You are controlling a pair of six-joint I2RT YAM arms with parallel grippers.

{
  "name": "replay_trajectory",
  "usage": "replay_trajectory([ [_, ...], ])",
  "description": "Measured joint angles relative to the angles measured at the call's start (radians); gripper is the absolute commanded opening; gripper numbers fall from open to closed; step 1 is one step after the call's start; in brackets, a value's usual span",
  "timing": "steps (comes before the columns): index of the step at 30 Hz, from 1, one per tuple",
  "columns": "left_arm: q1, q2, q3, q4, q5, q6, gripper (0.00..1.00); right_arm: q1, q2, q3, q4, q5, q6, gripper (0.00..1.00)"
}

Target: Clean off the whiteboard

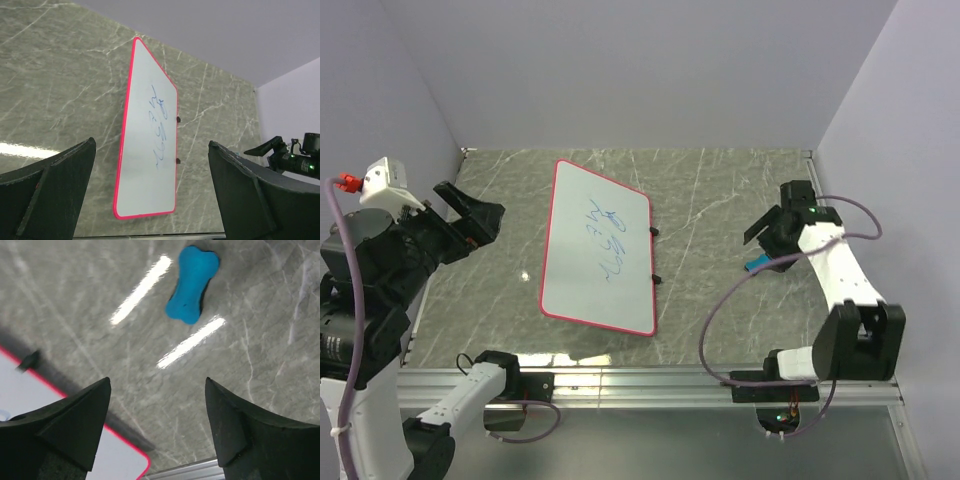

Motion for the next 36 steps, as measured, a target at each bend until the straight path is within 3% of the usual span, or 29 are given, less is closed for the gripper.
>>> replay_trajectory([
  [9, -0.001, -0.001, -0.028, 0.001, -0.027, 0.037, 0.99, 0.000, 0.309, 0.021, 0.044, 0.088, 0.045, 0.79],
  [16, -0.001, -0.005, -0.082, -0.004, -0.029, 0.030, 0.97, -0.007, 0.397, 0.039, 0.096, 0.137, 0.045, 0.78],
  [30, -0.001, 0.029, -0.121, 0.001, 0.001, 0.001, 0.95, -0.052, 0.460, 0.049, 0.166, 0.153, 0.044, 0.43],
  [36, -0.001, 0.043, -0.126, 0.002, 0.005, 0.001, 0.96, -0.053, 0.462, 0.052, 0.174, 0.154, 0.042, 0.43],
])
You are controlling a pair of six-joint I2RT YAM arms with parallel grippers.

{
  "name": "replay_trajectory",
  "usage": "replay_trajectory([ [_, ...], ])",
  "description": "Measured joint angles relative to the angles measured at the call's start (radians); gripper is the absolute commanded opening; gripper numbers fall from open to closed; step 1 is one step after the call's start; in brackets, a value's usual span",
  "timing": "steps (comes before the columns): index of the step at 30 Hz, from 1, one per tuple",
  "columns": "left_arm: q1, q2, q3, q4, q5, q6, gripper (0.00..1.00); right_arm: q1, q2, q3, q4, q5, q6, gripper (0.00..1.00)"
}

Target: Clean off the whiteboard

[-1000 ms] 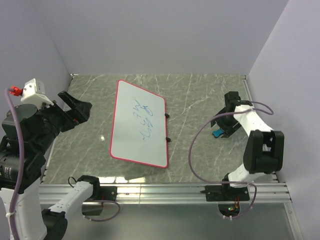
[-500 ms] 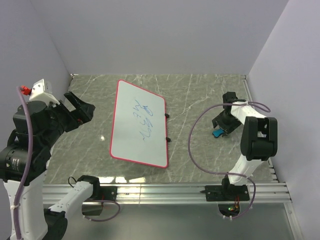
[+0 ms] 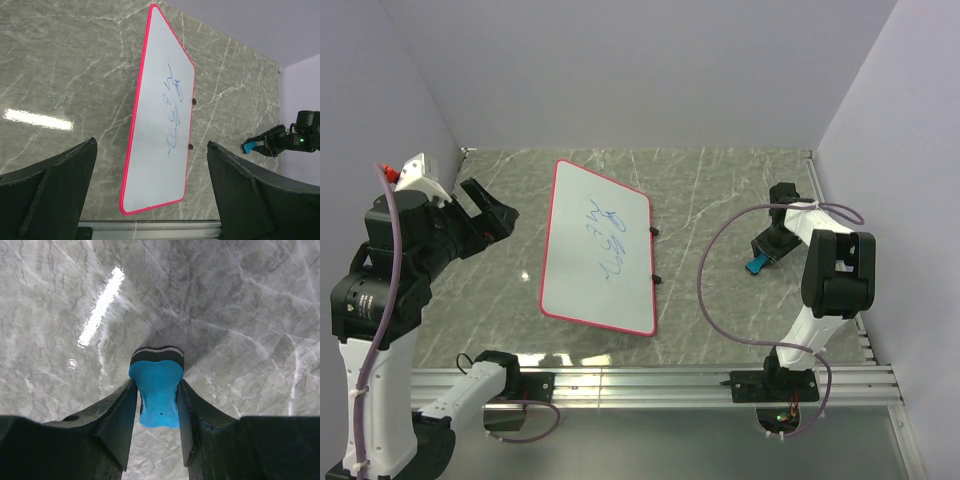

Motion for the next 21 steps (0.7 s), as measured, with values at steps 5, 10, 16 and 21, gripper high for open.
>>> replay_trajectory([
  [5, 0.000, 0.000, -0.005, 0.001, 0.012, 0.000, 0.97, 0.000, -0.002, -0.009, 0.010, 0.000, -0.010, 0.36],
  [10, 0.000, 0.013, -0.013, 0.002, 0.046, 0.003, 0.98, 0.000, -0.029, -0.046, 0.050, -0.004, -0.027, 0.21],
  [16, 0.000, 0.074, 0.011, 0.000, 0.076, 0.002, 0.97, 0.016, -0.078, -0.104, 0.099, -0.026, -0.067, 0.00],
  [21, 0.000, 0.142, 0.035, 0.002, 0.110, -0.011, 0.94, 0.049, -0.087, -0.094, 0.070, -0.089, -0.113, 0.00],
])
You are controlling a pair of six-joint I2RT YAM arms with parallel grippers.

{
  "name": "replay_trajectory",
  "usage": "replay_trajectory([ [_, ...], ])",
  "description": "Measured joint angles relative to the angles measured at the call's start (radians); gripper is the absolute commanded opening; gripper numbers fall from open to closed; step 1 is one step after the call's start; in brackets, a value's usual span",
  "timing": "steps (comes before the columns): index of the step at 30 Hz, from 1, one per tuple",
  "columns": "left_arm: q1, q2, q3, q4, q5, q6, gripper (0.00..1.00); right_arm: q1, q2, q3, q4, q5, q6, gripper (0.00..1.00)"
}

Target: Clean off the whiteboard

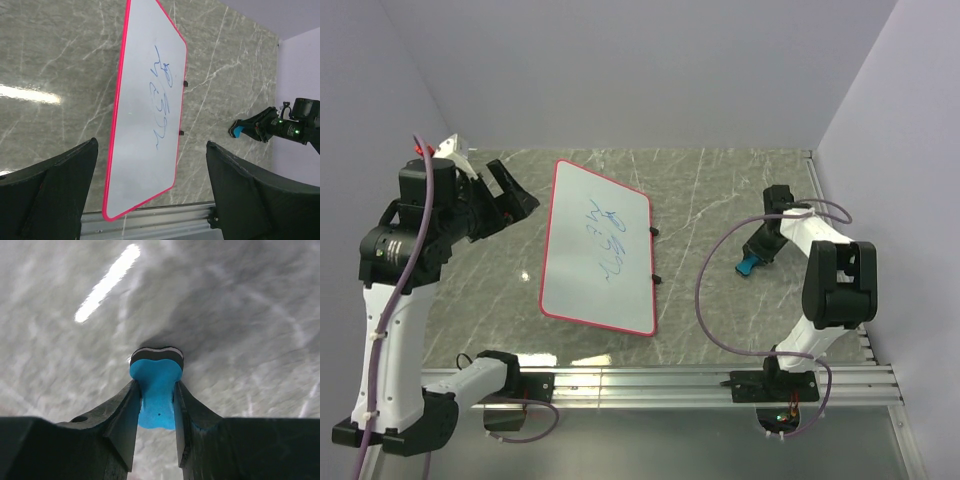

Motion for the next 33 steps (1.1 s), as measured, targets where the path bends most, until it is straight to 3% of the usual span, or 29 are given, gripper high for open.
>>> replay_trajectory([
  [10, 0.000, -0.028, -0.206, 0.163, 0.005, -0.022, 0.88, 0.053, -0.049, 0.269, -0.047, -0.176, -0.075, 0.00],
  [21, 0.017, 0.077, -0.521, 0.468, 0.061, 0.046, 0.84, 0.110, -0.109, 0.286, -0.027, -0.378, -0.085, 0.00],
  [24, 0.025, 0.098, -0.562, 0.534, 0.110, 0.053, 0.74, 0.111, -0.119, 0.262, 0.005, -0.430, -0.079, 0.00],
  [28, 0.028, 0.153, -0.571, 0.610, 0.181, 0.077, 0.50, 0.123, -0.139, 0.242, 0.022, -0.481, -0.067, 0.00],
  [33, 0.037, 0.215, -0.597, 0.667, 0.254, 0.100, 0.47, 0.148, -0.161, 0.243, 0.045, -0.522, -0.062, 0.00],
])
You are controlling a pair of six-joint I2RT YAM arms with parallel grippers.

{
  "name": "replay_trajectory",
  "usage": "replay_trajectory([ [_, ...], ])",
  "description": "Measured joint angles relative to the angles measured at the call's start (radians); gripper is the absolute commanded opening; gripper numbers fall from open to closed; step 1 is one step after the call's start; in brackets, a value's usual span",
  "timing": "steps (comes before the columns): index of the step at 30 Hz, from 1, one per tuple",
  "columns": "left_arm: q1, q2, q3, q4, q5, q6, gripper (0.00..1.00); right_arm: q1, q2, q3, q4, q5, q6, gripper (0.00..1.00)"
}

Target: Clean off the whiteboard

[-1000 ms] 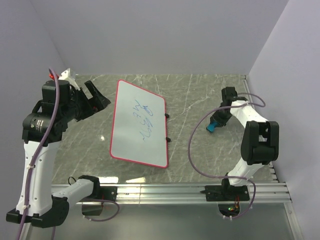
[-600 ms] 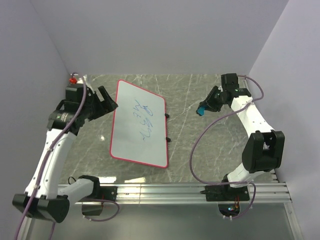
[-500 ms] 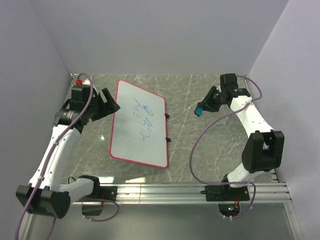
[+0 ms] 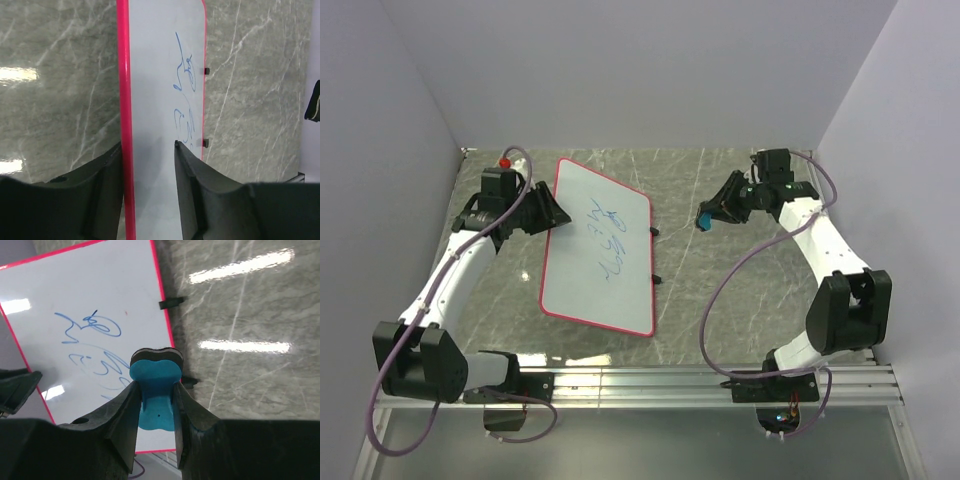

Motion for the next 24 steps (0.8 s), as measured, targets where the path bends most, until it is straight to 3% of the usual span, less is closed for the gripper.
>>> replay_trajectory([
  [3, 0.001, 0.021, -0.004, 0.009, 0.026, 0.004, 0.40, 0.018, 0.002, 0.002, 0.019, -0.028, 0.000, 0.00],
  [4, 0.002, 0.022, -0.008, 0.013, 0.029, 0.008, 0.31, 0.026, 0.004, 0.006, 0.021, -0.039, 0.000, 0.00],
  [7, 0.006, 0.022, -0.016, 0.022, 0.040, 0.020, 0.16, 0.066, 0.026, 0.042, 0.041, -0.076, -0.001, 0.00],
  [13, 0.010, 0.026, -0.013, 0.069, 0.116, -0.018, 0.00, 0.188, 0.157, 0.208, 0.097, -0.157, -0.002, 0.00],
  [24, 0.012, 0.034, -0.014, 0.070, 0.122, -0.004, 0.00, 0.347, 0.456, 0.535, 0.103, -0.190, 0.002, 0.00],
])
